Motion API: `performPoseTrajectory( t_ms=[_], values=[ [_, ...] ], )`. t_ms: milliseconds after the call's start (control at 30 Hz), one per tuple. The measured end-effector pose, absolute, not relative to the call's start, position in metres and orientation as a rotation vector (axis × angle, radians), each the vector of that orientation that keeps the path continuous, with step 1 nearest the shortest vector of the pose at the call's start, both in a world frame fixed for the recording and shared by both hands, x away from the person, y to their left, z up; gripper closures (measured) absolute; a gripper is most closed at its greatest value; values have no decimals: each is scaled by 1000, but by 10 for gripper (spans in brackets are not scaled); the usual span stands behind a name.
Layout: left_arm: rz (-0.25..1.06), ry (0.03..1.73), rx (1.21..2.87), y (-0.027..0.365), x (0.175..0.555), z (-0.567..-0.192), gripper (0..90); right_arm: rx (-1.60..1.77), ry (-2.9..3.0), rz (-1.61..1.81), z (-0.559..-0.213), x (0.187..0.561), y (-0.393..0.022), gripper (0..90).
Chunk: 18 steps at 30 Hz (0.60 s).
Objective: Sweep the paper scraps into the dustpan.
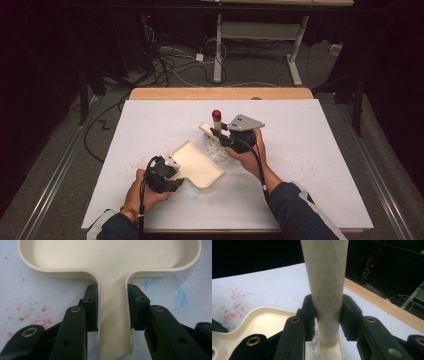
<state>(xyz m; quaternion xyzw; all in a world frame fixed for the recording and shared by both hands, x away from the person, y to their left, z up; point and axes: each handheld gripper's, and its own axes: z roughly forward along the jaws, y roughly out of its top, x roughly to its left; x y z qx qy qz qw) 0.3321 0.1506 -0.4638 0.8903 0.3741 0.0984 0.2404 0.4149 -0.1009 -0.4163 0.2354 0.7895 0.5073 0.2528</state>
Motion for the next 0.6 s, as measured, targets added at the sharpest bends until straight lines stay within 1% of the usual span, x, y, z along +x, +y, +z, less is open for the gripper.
performPoseTrajectory(
  t_ms=[200, 600],
  values=[
    [269, 1037, 2435, 147, 333, -466, 630, 613, 2153, 1412, -416, 394, -91, 698],
    [272, 1029, 2438, 145, 333, -466, 630, 479, 2191, 1391, -412, 377, -70, 708]
  ],
)
